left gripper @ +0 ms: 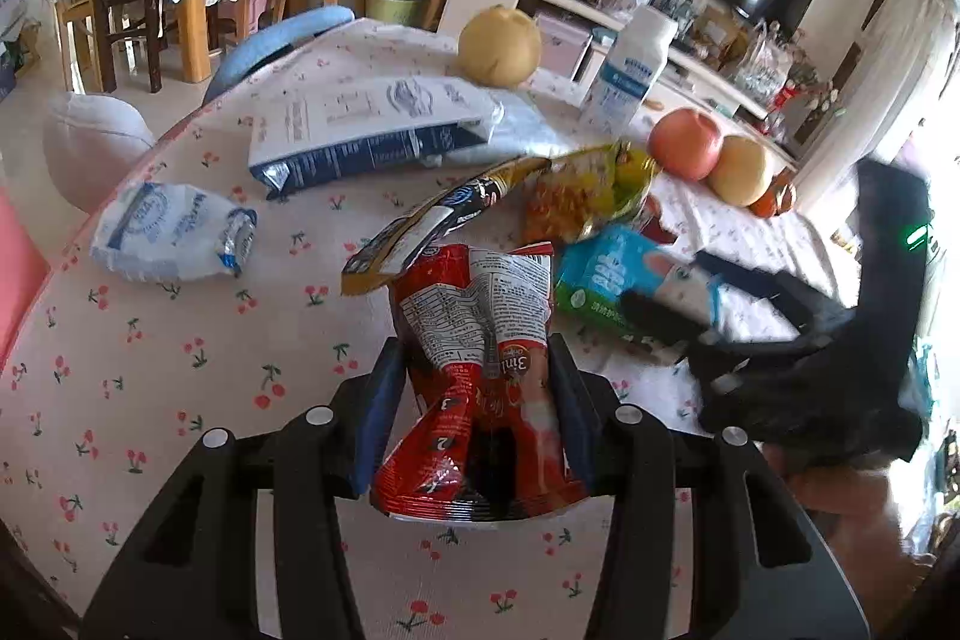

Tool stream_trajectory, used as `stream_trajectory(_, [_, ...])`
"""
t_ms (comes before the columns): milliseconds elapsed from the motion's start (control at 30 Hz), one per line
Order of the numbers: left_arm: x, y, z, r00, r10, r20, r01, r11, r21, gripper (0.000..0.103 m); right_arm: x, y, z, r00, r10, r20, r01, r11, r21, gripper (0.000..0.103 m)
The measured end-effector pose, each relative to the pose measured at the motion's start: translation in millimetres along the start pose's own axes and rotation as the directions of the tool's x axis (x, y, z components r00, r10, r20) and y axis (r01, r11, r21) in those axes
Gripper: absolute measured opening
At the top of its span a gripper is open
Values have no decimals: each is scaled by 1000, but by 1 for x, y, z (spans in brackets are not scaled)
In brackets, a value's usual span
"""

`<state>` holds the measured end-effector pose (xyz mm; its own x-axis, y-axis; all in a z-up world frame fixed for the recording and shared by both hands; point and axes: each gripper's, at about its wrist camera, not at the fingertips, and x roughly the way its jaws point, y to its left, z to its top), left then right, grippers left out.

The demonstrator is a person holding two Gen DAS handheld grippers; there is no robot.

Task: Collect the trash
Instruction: 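Grasp the blue cow-print snack bag with the right tool while the left tool holds the noodles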

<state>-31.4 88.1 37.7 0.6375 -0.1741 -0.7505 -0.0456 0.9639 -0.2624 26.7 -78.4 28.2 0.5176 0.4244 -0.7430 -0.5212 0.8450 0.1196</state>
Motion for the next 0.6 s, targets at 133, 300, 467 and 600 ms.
stream_trajectory(133, [-11, 7, 6, 1000, -19, 22, 19, 1000, -9, 49, 2, 5, 1, 999, 33, -17, -33, 999, -34, 96])
stream_trajectory(300, [-24, 10, 12, 998, -50, 48, 51, 998, -21, 49, 7, 15, 0, 998, -25, -51, 20, 995, -96, 96])
stream_trajectory(467, [-33, 6, 13, 995, -76, 69, 76, 997, 5, 49, 11, 30, -3, 996, -55, -71, 44, 989, -143, 71])
stream_trajectory(600, [-37, 9, 11, 994, -84, 73, 83, 996, 9, 49, 11, 36, -5, 996, -59, -69, 48, 988, -148, 64])
